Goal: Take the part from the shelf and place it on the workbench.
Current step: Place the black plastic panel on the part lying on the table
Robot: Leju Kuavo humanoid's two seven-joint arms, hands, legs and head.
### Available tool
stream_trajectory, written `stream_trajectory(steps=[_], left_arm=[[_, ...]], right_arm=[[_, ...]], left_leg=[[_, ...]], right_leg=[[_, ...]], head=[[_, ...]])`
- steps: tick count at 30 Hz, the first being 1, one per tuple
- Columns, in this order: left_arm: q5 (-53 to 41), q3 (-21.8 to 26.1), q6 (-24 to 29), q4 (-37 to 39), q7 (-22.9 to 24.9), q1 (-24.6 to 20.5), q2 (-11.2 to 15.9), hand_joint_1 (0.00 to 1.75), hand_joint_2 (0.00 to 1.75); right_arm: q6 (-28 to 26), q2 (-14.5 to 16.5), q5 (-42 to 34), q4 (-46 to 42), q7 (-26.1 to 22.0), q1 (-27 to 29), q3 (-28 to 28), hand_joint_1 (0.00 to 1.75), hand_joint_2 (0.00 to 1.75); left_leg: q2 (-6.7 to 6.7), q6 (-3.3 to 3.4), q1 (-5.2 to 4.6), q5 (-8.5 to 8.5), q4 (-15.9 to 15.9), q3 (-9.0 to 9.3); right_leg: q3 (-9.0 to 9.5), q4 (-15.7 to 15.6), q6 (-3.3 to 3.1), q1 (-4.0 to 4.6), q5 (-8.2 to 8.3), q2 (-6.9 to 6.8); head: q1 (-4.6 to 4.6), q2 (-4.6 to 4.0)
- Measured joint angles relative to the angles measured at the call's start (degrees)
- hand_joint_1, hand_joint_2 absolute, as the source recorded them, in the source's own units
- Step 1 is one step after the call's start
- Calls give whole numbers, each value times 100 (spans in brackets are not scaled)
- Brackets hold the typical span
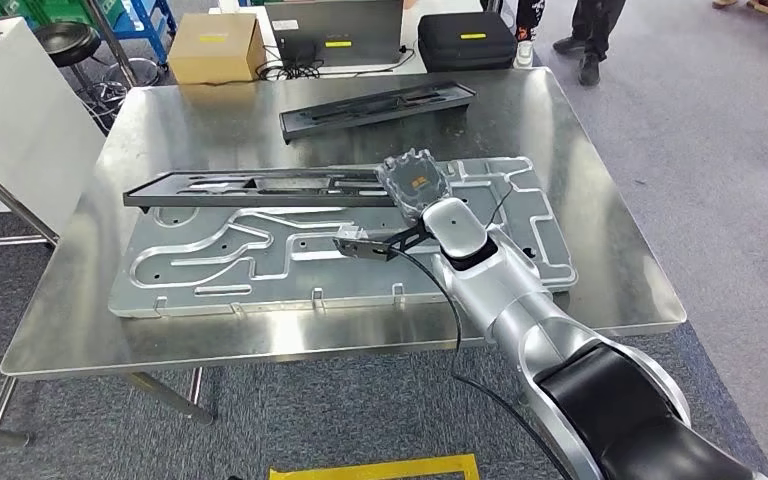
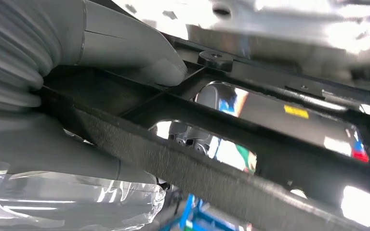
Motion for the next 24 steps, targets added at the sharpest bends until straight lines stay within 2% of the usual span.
stream_trajectory(steps=[1, 2, 4, 6, 7, 9, 10, 11, 12, 14, 15, 16, 18, 20, 22, 24], left_arm=[[3, 0, 6, 0, 0, 22, 1, 0, 175], [4, 0, 12, 1, 0, 46, 4, 0, 175], [-12, -1, 25, 0, 0, 88, 11, 0, 175], [-46, -10, 32, 0, -9, 106, 16, 0, 175], [-77, -24, 34, 0, -27, 105, 16, 0, 175], [-139, -75, 37, -1, -81, 99, 19, 0, 175], [-157, -103, 43, 0, -114, 97, 20, 0, 175], [-159, -123, 53, 0, -138, 96, 21, 0, 175], [-157, -134, 65, -1, -159, 96, 22, 0, 175], [-149, -139, 82, -1, -182, 95, 18, 0, 175], [-148, -141, 85, 0, -188, 92, 12, 0, 175], [-147, -142, 88, 1, -195, 88, 6, 0, 175], [-126, -142, 96, 1, -216, 77, -1, 0, 87], [-70, -140, 108, 1, -245, 76, 5, 0, 0], [6, -136, 115, 1, -214, 71, 13, 0, 0], [91, -120, 116, 1, -63, 59, 17, 0, 0]], right_arm=[[32, 0, 3, 121, 27, -5, 1, 175, 175], [60, 0, 5, 227, 51, -8, 1, 175, 175], [92, -2, 11, 390, 90, -7, 2, 87, 87], [99, -7, 6, 499, 105, -19, 2, 0, 0], [103, -8, -1, 539, 103, -24, 2, 0, 0], [114, -10, -15, 616, 86, -22, 2, 0, 0], [124, -10, -17, 655, 75, -12, 2, 0, 0], [132, -12, -17, 690, 67, -3, 2, 0, 0], [139, -13, -17, 716, 61, 1, 2, 0, 0], [142, -15, -17, 742, 51, -12, 2, 0, 0], [142, -15, -17, 748, 49, -26, 2, 0, 0], [142, -14, -16, 755, 47, -37, 2, 0, 0], [142, -13, -15, 768, 38, -51, 2, 0, 0], [142, -12, -16, 776, 22, -59, 1, 0, 0], [140, 0, -17, 779, 1, -74, 0, 0, 0], [137, 21, -26, 789, -18, -81, -1, 0, 0]], left_leg=[[0, 30, -10, 56, -185, 59], [-1, 77, -25, 18, -229, 67], [-3, 177, -28, 48, -237, 76], [-4, 242, -15, 41, -256, 97], [-4, 270, -13, 35, -265, 110], [-4, 310, -26, 11, -264, 125], [-6, 322, -34, 0, -261, 135], [-12, 329, -44, -13, -258, 148], [-18, 330, -56, -28, -255, 168], [-28, 318, -80, -61, -253, 218], [-29, 303, -98, -78, -248, 232], [-28, 284, -105, -89, -246, 235], [-26, 230, -107, -95, -252, 232], [-22, 171, -111, -134, -234, 231], [-20, 109, -108, -368, 120, 89], [-19, 51, -72, -742, 859, -238]], right_leg=[[-9, 18, 34, 6, -24, 9], [-21, 27, 71, 15, -43, 16], [-27, 50, 140, 17, -96, 17], [-118, 277, 191, 0, -259, 15], [-261, 566, 210, -8, -411, 15], [-697, 1369, 232, -8, -720, 16], [-887, 1670, 234, -9, -780, 15], [-984, 1768, 225, -8, -725, 15], [-968, 1633, 203, -4, -562, 15], [-675, 869, 108, 29, -87, 15], [-518, 493, 58, 52, 80, 12], [-412, 236, 22, 76, 175, 9], [-358, 92, -5, 103, 190, 8], [-320, 32, -29, 66, 215, 8], [-268, -34, -65, 20, 248, -1], [-259, -34, -86, 22, 258, -6]], head=[[1, 0], [1, 0], [1, 0], [1, 0], [2, 0], [1, 0], [2, 0], [1, 0], [2, 0], [2, 0], [2, 0], [2, 0], [1, 0], [1, 0], [0, 0], [-1, 0]])
